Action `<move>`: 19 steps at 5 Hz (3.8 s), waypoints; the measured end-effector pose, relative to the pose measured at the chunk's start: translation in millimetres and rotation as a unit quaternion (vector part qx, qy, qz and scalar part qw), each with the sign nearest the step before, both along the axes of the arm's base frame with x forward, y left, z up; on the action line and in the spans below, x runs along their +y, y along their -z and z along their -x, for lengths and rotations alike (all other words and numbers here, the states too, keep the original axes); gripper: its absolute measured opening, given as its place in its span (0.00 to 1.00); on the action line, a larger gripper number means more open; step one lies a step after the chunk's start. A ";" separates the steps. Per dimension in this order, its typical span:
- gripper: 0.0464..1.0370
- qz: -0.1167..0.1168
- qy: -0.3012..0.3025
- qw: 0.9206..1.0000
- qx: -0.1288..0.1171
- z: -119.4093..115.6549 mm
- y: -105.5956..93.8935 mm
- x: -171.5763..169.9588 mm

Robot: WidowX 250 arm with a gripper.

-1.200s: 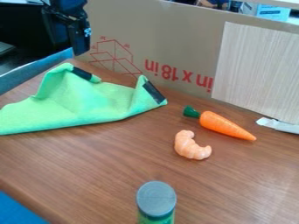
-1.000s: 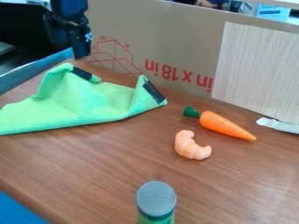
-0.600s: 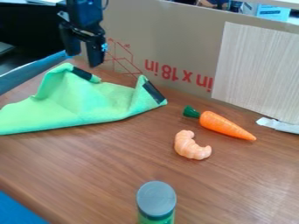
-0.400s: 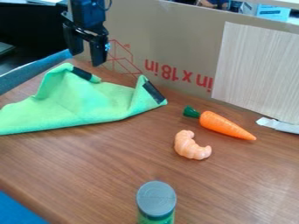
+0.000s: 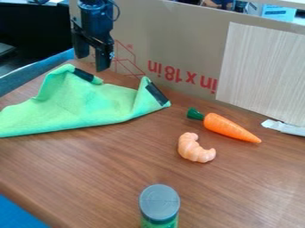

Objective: Unfold the cloth from top left to bottom right

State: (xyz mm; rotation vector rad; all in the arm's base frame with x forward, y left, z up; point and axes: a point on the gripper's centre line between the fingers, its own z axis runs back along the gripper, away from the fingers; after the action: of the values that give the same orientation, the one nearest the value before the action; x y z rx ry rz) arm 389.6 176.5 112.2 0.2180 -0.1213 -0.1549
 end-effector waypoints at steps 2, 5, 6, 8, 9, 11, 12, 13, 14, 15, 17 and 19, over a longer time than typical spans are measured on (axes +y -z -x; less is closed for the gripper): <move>0.96 -0.014 0.013 1.000 0.014 -6.9 7.9 8.3; 0.96 -0.022 -0.016 0.999 0.032 -25.9 26.0 32.5; 0.96 -0.025 -0.022 0.999 0.036 -28.5 28.2 36.0; 0.96 -0.035 -0.028 0.997 0.058 -24.8 31.3 40.8; 0.96 -0.036 -0.027 0.997 0.069 -20.9 35.8 40.7; 0.63 -0.033 -0.015 0.995 0.089 -9.3 54.7 36.8; 0.33 -0.032 -0.015 0.995 0.090 -8.5 56.7 36.2; 0.12 -0.029 -0.014 0.995 0.092 -6.4 59.9 36.9; 0.03 -0.024 -0.012 0.996 0.089 -6.7 59.5 35.0; 0.02 -0.007 -0.004 0.997 0.073 6.0 34.7 27.4; 0.02 0.033 0.047 0.997 0.045 41.3 -5.7 1.8; 0.02 0.036 0.109 0.993 0.042 79.8 -7.3 -16.5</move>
State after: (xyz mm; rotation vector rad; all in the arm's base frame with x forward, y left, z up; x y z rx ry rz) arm 309.8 160.0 119.5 0.1254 -0.0674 -0.3755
